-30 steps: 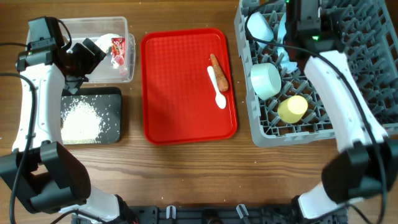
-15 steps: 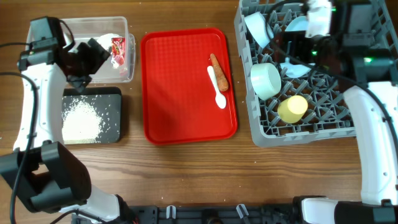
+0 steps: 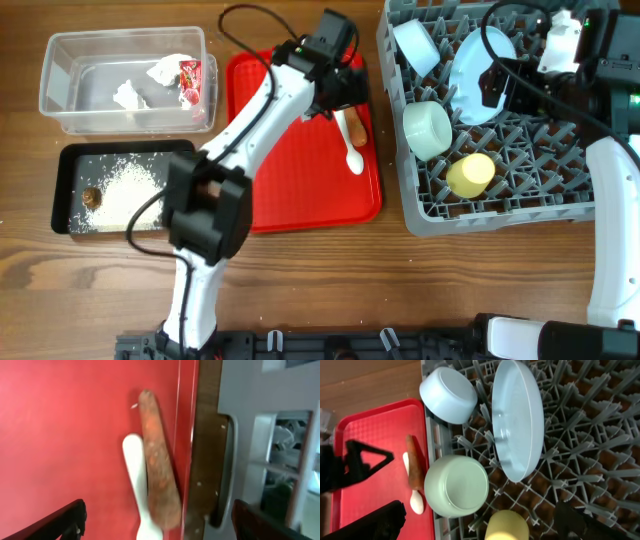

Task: Sort waste into correct bins and load items into the dishwasher rack
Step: 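Reach the left gripper to the carrot on the red tray and grasp it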

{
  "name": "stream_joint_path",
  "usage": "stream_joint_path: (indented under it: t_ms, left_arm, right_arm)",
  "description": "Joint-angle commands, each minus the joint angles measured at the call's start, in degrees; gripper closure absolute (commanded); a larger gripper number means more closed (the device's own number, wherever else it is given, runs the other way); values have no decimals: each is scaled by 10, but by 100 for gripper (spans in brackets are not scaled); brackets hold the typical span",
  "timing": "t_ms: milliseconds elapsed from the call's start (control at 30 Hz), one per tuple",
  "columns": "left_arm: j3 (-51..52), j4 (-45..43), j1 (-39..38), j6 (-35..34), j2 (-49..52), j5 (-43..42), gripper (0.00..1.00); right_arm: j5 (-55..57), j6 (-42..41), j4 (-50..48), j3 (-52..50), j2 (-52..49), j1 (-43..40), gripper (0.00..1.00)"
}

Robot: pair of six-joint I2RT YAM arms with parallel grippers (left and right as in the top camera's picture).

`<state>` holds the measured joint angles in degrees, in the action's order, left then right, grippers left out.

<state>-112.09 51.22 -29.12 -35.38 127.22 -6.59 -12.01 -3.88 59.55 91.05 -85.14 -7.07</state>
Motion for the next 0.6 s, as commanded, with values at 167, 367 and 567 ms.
stream_joint_path:
  t_ms: [167,367,567]
  left_arm:
    - [-16,-62,-22,52,97,61,25]
    - [-15,-82,-33,54,128,63,37]
    - [-16,-36,-28,54,131,108,50]
  right_arm:
    - [-9,-7,9,0,11,-2,2]
    - [-9,-6,10,0,11,-2,2]
    - [-1,-6,10,0,11,-2,2]
